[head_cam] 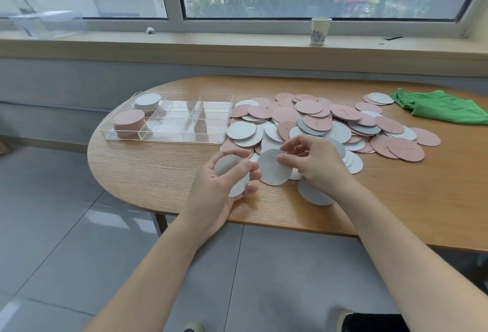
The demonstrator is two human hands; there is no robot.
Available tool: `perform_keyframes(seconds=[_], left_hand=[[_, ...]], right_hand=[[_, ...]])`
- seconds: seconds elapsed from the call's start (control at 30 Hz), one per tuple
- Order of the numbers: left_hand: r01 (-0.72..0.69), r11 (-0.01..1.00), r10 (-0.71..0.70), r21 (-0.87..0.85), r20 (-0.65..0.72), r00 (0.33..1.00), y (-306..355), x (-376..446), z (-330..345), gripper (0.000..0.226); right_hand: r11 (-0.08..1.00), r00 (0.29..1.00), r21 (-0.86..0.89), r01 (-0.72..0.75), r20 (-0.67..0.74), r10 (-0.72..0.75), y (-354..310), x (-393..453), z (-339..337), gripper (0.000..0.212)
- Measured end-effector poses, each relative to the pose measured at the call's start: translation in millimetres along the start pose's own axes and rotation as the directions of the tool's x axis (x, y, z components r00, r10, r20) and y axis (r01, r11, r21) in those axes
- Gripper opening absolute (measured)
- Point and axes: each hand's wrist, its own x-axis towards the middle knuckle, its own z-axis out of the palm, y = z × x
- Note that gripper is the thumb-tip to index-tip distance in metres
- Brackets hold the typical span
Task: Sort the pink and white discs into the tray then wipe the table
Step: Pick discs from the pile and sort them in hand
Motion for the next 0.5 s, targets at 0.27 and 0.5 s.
perform_keyframes(seconds=[0.27, 0.5], left_hand=[[-0.031, 0.999, 0.031, 0.023, 0.003, 1.0, -1.8, -1.6, 4.1, 0.04], [-0.013, 0.999, 0.01, 0.031, 0.069, 0.998, -2.1, -4.5, 5.8, 0.038]], right_hand=[[0.866, 0.999, 0.5, 0.021, 0.028, -0.04, -4.5, -32.2, -4.9, 0.027], [0.94, 0.99, 0.32, 0.115, 0.041, -0.135, -22.3, -32.8, 26.3, 0.012]])
